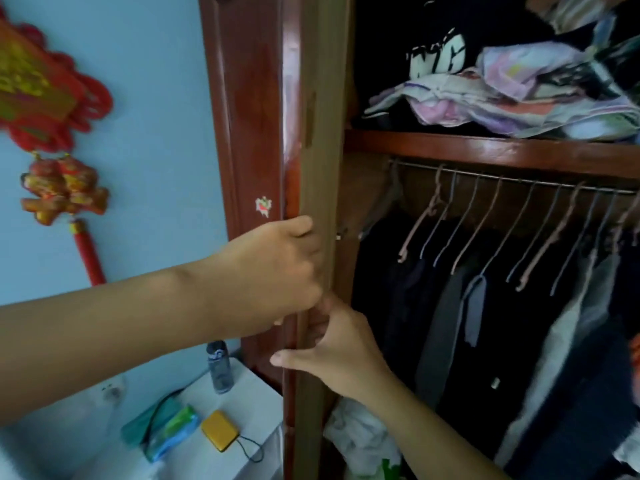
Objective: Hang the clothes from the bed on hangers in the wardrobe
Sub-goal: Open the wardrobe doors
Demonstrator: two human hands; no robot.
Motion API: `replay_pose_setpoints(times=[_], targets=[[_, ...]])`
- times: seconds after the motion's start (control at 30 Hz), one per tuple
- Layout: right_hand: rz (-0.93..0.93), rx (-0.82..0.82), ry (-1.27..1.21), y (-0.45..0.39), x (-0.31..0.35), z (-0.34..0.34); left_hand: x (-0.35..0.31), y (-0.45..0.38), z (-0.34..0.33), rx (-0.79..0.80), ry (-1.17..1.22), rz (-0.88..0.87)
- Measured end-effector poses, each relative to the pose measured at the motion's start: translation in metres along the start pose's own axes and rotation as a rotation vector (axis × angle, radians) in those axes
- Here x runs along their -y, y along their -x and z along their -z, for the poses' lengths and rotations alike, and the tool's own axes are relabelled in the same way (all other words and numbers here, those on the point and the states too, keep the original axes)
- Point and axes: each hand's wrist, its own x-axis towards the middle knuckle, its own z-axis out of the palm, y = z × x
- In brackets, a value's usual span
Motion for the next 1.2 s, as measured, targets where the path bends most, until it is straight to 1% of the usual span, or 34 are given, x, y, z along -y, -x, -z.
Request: replay_pose_setpoints(times=[0.07,0.13,0.23,0.3,0.37,0.47,0.6,0.67,0.73,0.8,0.87,0.93,1.0,1.1,1.17,1.2], targets=[[-0.001,-0.002,-0.083,-0.005,0.007,-0.025,0.012,0.012,-0.001,0.19,-0.069,0.083],[-0.013,-0.022,-0.112,-0.011,0.016,-0.045,0.023,0.017,-0.006,0.3,-0.14,0.136],[-0.013,-0.091,-0.104,-0.022,0.029,-0.072,0.036,0.024,-0.016,0.351,-0.149,0.139],[-0.004,-0.136,-0.071,-0.029,0.037,-0.086,0.043,0.031,-0.024,0.342,-0.128,0.133],[0.013,-0.135,-0.03,-0.037,0.043,-0.095,0.05,0.038,-0.03,0.355,-0.115,0.135],[0.047,-0.113,0.031,-0.051,0.055,-0.105,0.056,0.047,-0.041,0.442,-0.142,0.163],[0.048,-0.104,0.069,-0.069,0.07,-0.118,0.057,0.055,-0.056,0.542,-0.144,0.214],[0.05,-0.114,0.067,-0.073,0.07,-0.12,0.055,0.054,-0.06,0.581,-0.112,0.219],[0.059,-0.111,0.068,-0.073,0.066,-0.119,0.053,0.051,-0.06,0.618,-0.028,0.223],[0.074,-0.109,0.081,-0.072,0.061,-0.117,0.054,0.05,-0.062,0.598,0.112,0.223],[0.098,-0.097,0.067,-0.07,0.057,-0.113,0.057,0.053,-0.068,0.513,0.261,0.207],[0.121,-0.079,0.055,-0.067,0.054,-0.108,0.058,0.054,-0.076,0.429,0.305,0.196],[0.156,-0.091,0.104,-0.066,0.05,-0.1,0.054,0.052,-0.085,0.338,0.302,0.21],[0.179,-0.179,0.156,-0.066,0.041,-0.076,0.049,0.041,-0.094,0.159,0.311,0.301],[0.155,-0.236,0.184,-0.068,0.033,-0.055,0.048,0.032,-0.093,0.037,0.419,0.416],[0.133,-0.253,0.203,-0.068,0.028,-0.044,0.047,0.026,-0.091,0.001,0.468,0.471]])
